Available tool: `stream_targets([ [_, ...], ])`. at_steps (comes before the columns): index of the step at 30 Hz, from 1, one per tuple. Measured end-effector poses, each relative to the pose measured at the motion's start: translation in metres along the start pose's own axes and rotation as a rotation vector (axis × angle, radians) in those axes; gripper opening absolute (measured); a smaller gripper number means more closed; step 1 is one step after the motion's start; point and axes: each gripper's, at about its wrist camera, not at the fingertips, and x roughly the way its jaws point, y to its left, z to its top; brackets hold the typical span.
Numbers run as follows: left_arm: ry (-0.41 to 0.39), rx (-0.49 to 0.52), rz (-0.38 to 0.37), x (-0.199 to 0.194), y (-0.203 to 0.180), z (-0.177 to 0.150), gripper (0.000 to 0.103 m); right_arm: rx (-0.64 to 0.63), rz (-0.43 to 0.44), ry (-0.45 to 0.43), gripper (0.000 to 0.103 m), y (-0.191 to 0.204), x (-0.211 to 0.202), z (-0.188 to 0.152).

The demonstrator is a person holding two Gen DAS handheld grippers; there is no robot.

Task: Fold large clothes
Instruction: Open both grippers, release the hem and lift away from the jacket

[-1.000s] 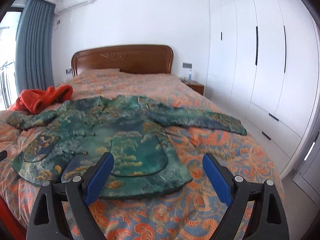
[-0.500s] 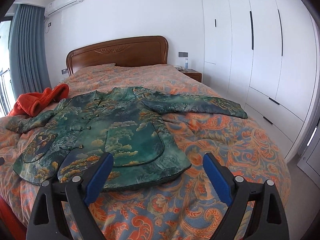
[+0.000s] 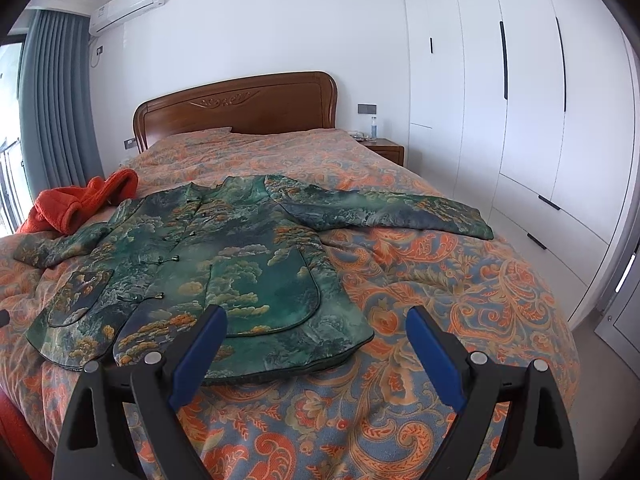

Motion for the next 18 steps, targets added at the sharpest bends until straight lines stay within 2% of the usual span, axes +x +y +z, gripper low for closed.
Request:
stream_targets([
  [5, -0.019, -0.027, -0.027, -0.011, 0.002, 0.011, 0.102, -0.044, -0.022, -0.015, 0.093, 0.007, -0.009, 0.002],
  [9, -0.041, -0.004, -0.016, -0.019, -0.004, 0.015, 0.102, -0.038, -0.023, -0.008, 0.093, 0.008, -0.009, 0.003],
  [18, -0.060, 0.044, 0.003, -0.023, -0.020, 0.012, 0.102, -0.030, 0.032, -0.011, 0.093, 0.024, -0.005, 0.007],
])
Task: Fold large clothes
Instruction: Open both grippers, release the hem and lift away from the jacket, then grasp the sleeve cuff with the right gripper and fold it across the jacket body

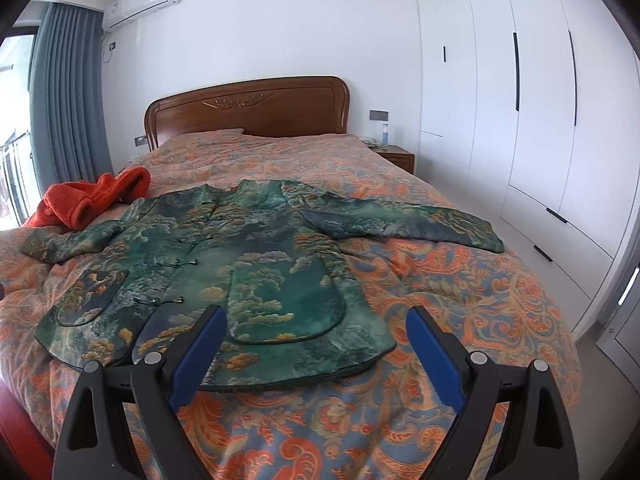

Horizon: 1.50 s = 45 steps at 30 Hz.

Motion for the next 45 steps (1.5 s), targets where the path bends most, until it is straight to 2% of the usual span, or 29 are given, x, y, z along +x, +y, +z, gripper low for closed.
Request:
stream_targets([
  [7, 0.017, 0.001, 0.005, 0.001, -0.002, -0.004, 0.102, -0.031, 0.013, -0.001, 0.093, 0.009, -0.002, -0.002],
  [14, 0.032, 0.014, 0.023, 0.004, -0.001, -0.008, 0.102, -0.004, 0.018, 0.041, 0.093, -0.007, 0.015, -0.004],
  [18, 0.078, 0.034, 0.022, 0.013, -0.007, -0.012, 0.102, -0.009, -0.010, 0.045, 0.093, -0.035, 0.033, 0.004],
  [22, 0.099, 0.088, 0.035, 0.018, -0.021, -0.014, 0.102, 0.035, -0.047, 0.017, 0.093, -0.091, 0.062, 0.025],
  [25, 0.101, 0.116, 0.042, 0.020, -0.031, -0.012, 0.102, 0.216, 0.003, 0.031, 0.093, -0.163, 0.097, 0.044],
  [27, 0.103, 0.121, 0.044, 0.022, -0.036, -0.011, 0.102, 0.399, 0.033, 0.060, 0.093, -0.218, 0.124, 0.050],
  [30, 0.114, 0.114, 0.042, 0.026, -0.041, -0.008, 0.102, 0.714, 0.063, 0.124, 0.093, -0.299, 0.168, 0.043],
  [32, 0.126, 0.104, 0.036, 0.030, -0.042, -0.007, 0.102, 0.873, 0.083, 0.141, 0.093, -0.335, 0.194, 0.032],
  [34, 0.139, 0.098, 0.033, 0.034, -0.043, -0.006, 0.102, 0.998, 0.092, 0.151, 0.093, -0.360, 0.218, 0.020],
  [37, 0.157, 0.101, 0.048, 0.039, -0.045, -0.006, 0.102, 1.068, 0.068, 0.155, 0.078, -0.376, 0.246, 0.014],
  [39, 0.169, 0.097, 0.054, 0.042, -0.045, -0.008, 0.102, 1.085, 0.062, 0.157, 0.077, -0.379, 0.263, 0.015],
  [42, 0.194, 0.083, 0.050, 0.048, -0.044, -0.010, 0.102, 1.193, 0.041, 0.145, 0.077, -0.385, 0.285, 0.009],
  [43, 0.200, 0.079, 0.049, 0.050, -0.044, -0.011, 0.102, 1.221, 0.043, 0.133, 0.067, -0.386, 0.291, 0.007],
  [44, 0.207, 0.075, 0.047, 0.051, -0.044, -0.012, 0.102, 1.225, 0.032, 0.130, 0.046, -0.385, 0.296, 0.008],
  [45, 0.210, 0.073, 0.046, 0.052, -0.044, -0.013, 0.102, 1.211, 0.006, 0.146, 0.034, -0.384, 0.302, 0.010],
])
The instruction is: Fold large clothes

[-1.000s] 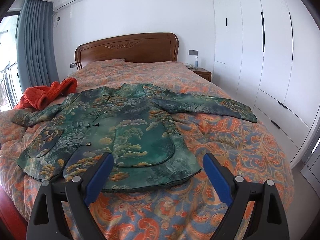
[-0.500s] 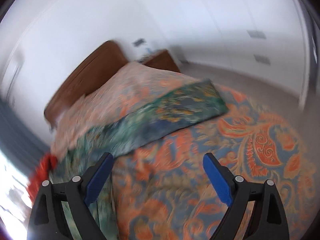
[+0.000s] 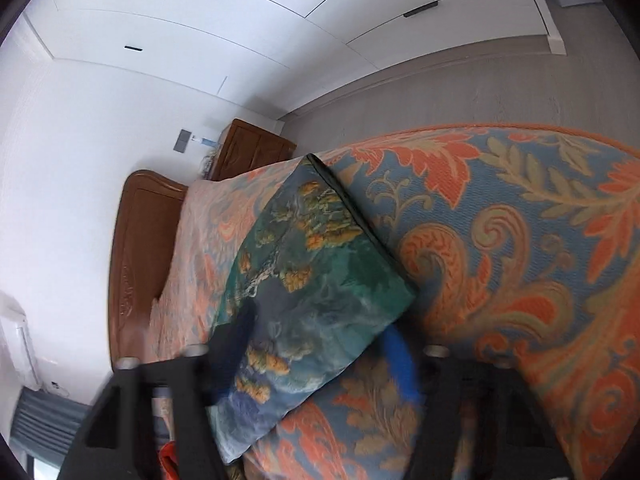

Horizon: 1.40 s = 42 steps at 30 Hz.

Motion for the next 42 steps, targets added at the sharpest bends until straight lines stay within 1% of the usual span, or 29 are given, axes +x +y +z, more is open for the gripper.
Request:
stream_targets([
  [1, 0.003, -0.001, -0.001, 0.001, 0.000, 0.000, 0.102, -0.015, -0.034, -0.002, 0.016, 0.003, 0.004, 0.001],
  [3, 0.003, 0.001, -0.003, 0.002, 0.001, -0.002, 0.102, -0.050, -0.070, -0.033, 0.011, 0.013, 0.000, -0.002],
  [5, 0.000, 0.003, -0.001, 0.003, 0.001, -0.002, 0.102, -0.149, -0.063, -0.090, 0.010, 0.040, -0.017, -0.013],
  [6, -0.001, 0.004, -0.001, 0.003, 0.001, -0.003, 0.102, -0.223, -0.047, -0.106, 0.010, 0.058, -0.026, -0.022],
  [8, 0.004, -0.003, -0.015, 0.006, 0.003, -0.004, 0.102, -0.404, 0.045, -0.092, 0.010, 0.105, -0.051, -0.050],
  [9, 0.008, -0.011, -0.028, 0.007, 0.004, -0.005, 0.102, -0.464, 0.075, -0.086, 0.010, 0.121, -0.059, -0.062],
  [11, 0.010, -0.026, -0.048, 0.006, 0.005, -0.005, 0.102, -0.638, 0.151, -0.069, 0.010, 0.168, -0.083, -0.106],
  [12, 0.008, -0.033, -0.057, 0.005, 0.006, -0.005, 0.102, -0.698, 0.178, -0.060, 0.010, 0.184, -0.090, -0.125],
  [14, -0.011, -0.045, -0.068, -0.002, 0.008, -0.005, 0.102, -0.826, 0.235, -0.022, 0.010, 0.219, -0.100, -0.176],
  [15, -0.021, -0.050, -0.068, -0.006, 0.010, -0.006, 0.102, -0.892, 0.255, 0.006, 0.010, 0.236, -0.102, -0.209],
  [17, -0.042, -0.060, -0.061, -0.015, 0.015, -0.008, 0.102, -0.985, 0.280, 0.061, 0.010, 0.255, -0.095, -0.260],
  [18, -0.048, -0.067, -0.056, -0.018, 0.019, -0.010, 0.102, -1.023, 0.287, 0.080, 0.010, 0.262, -0.092, -0.282],
  [19, -0.050, -0.078, -0.048, -0.021, 0.024, -0.012, 0.102, -1.070, 0.291, 0.103, 0.010, 0.267, -0.086, -0.310],
  [22, -0.042, -0.105, -0.027, -0.025, 0.040, -0.021, 0.102, -1.165, 0.281, 0.179, 0.009, 0.270, -0.062, -0.387],
  [25, -0.030, -0.124, -0.002, -0.026, 0.052, -0.031, 0.102, -1.262, 0.237, 0.210, 0.010, 0.262, -0.037, -0.443],
  [27, -0.019, -0.141, 0.011, -0.026, 0.060, -0.038, 0.102, -1.306, 0.193, 0.225, 0.010, 0.253, -0.031, -0.474],
  [29, -0.008, -0.154, 0.014, -0.023, 0.065, -0.042, 0.102, -1.317, 0.150, 0.254, 0.020, 0.242, -0.016, -0.488],
  [30, -0.001, -0.159, 0.014, -0.022, 0.066, -0.044, 0.102, -1.317, 0.125, 0.272, 0.027, 0.237, -0.007, -0.496],
  [31, 0.005, -0.161, 0.012, -0.020, 0.067, -0.046, 0.102, -1.315, 0.109, 0.306, 0.047, 0.231, 0.000, -0.502],
  [32, 0.010, -0.162, 0.008, -0.018, 0.067, -0.045, 0.102, -1.311, 0.114, 0.342, 0.063, 0.227, -0.001, -0.503],
  [34, 0.011, -0.161, -0.013, -0.016, 0.065, -0.041, 0.102, -1.306, 0.153, 0.393, 0.064, 0.217, -0.011, -0.507],
  [36, 0.003, -0.161, -0.058, -0.014, 0.063, -0.032, 0.102, -1.316, 0.177, 0.410, 0.064, 0.209, -0.027, -0.508],
  [37, -0.003, -0.167, -0.102, -0.013, 0.062, -0.025, 0.102, -1.319, 0.203, 0.404, 0.064, 0.203, -0.044, -0.506],
  [39, -0.009, -0.197, -0.214, -0.006, 0.059, -0.005, 0.102, -1.311, 0.252, 0.371, 0.067, 0.185, -0.076, -0.499],
  [40, -0.008, -0.217, -0.285, -0.001, 0.057, 0.008, 0.102, -1.304, 0.266, 0.359, 0.070, 0.178, -0.090, -0.493],
  [42, 0.018, -0.253, -0.439, 0.021, 0.046, 0.043, 0.102, -1.280, 0.282, 0.327, 0.071, 0.154, -0.118, -0.480],
])
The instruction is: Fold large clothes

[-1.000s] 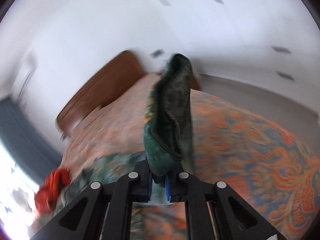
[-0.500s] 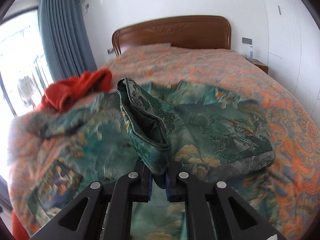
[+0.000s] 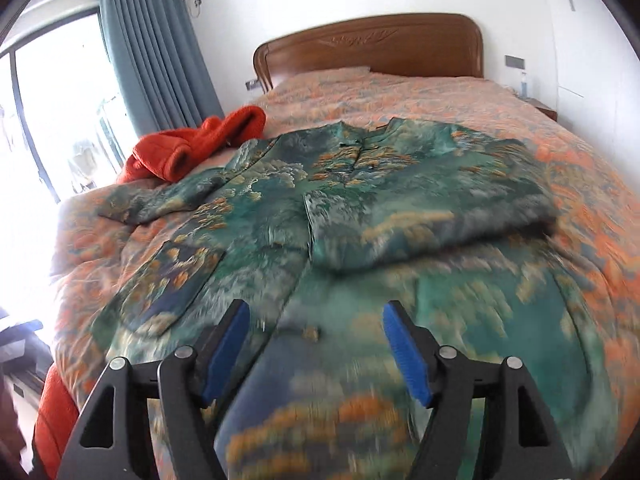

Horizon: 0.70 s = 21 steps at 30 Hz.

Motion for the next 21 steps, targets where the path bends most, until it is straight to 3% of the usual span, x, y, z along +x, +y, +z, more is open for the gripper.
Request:
stream_targets([
  [3, 0.072, -0.006, -0.130, 0.048, -0.018, 0.039, 0.102, 0.042, -0.031, -0.022, 0.071, -0.007, -0.036, -0.035],
  [7, 0.209, -0.029, -0.165, 0.140, -0.039, 0.085, 0.100, 0.097, -0.041, -0.046, 0.071, -0.013, -0.078, -0.071],
  [9, 0.276, -0.042, -0.134, 0.188, -0.045, 0.099, 0.095, 0.110, -0.043, -0.060, 0.071, -0.014, -0.096, -0.081],
  [13, 0.389, -0.095, -0.057, 0.243, -0.040, 0.101, 0.082, 0.130, -0.044, -0.076, 0.071, -0.021, -0.114, -0.090],
  [14, 0.401, -0.110, -0.038, 0.249, -0.039, 0.100, 0.076, 0.135, -0.047, -0.080, 0.071, -0.023, -0.117, -0.091],
  [16, 0.391, -0.110, -0.001, 0.253, -0.039, 0.100, 0.048, 0.139, -0.057, -0.089, 0.071, -0.027, -0.120, -0.094],
  [17, 0.388, -0.096, 0.026, 0.252, -0.041, 0.101, 0.033, 0.138, -0.064, -0.093, 0.071, -0.029, -0.122, -0.096],
  [18, 0.368, -0.063, 0.052, 0.249, -0.046, 0.104, 0.009, 0.136, -0.070, -0.095, 0.071, -0.031, -0.123, -0.096],
  [21, 0.313, 0.003, 0.049, 0.236, -0.059, 0.118, 0.007, 0.160, -0.069, -0.092, 0.071, -0.038, -0.125, -0.103],
])
